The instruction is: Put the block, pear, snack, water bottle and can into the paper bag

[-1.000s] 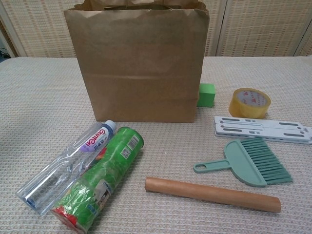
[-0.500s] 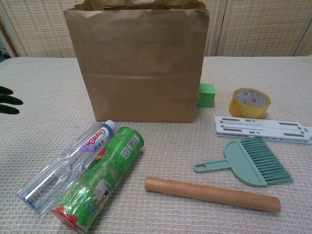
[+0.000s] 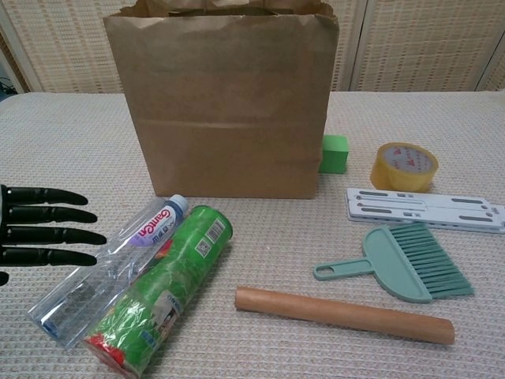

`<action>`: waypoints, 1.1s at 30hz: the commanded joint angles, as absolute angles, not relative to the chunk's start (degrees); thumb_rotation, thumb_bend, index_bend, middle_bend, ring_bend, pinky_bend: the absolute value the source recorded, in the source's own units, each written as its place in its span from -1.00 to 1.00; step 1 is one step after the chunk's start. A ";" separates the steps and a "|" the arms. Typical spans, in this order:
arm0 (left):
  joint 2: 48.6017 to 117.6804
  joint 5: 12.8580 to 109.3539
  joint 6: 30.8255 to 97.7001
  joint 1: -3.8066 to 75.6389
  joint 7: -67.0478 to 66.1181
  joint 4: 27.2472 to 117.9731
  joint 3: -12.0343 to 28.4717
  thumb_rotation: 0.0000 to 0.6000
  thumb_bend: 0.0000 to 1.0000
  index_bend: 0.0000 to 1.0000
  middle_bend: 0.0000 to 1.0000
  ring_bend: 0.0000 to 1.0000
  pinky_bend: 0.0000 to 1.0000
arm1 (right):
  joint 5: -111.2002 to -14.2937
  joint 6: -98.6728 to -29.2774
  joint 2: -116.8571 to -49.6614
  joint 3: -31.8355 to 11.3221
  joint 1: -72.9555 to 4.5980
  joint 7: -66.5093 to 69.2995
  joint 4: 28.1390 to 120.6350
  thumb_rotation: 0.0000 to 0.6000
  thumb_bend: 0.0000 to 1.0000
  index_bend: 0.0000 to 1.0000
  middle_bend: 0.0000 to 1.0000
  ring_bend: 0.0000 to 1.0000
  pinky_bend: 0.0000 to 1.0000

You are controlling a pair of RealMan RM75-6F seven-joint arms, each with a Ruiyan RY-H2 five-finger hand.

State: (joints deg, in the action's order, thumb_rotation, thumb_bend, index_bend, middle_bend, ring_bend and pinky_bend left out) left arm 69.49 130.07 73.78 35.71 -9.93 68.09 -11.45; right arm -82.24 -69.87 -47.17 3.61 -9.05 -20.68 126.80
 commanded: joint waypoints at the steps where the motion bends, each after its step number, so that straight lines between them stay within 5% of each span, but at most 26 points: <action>1: 70.53 129.38 72.64 36.37 -11.05 69.67 -11.53 1.00 -0.25 -1.00 -1.00 -1.00 -0.86 | -82.24 -69.81 -47.01 3.63 -9.10 -20.45 126.84 1.00 -0.81 -1.00 -1.00 -1.00 -1.00; 33: 78.16 124.23 69.74 37.65 -20.44 66.37 -10.91 1.00 -0.24 -1.00 -1.00 -1.00 -0.87 | -81.61 -68.02 -46.44 3.93 -10.09 -19.61 127.09 1.00 -0.81 -1.00 -1.00 -1.00 -1.00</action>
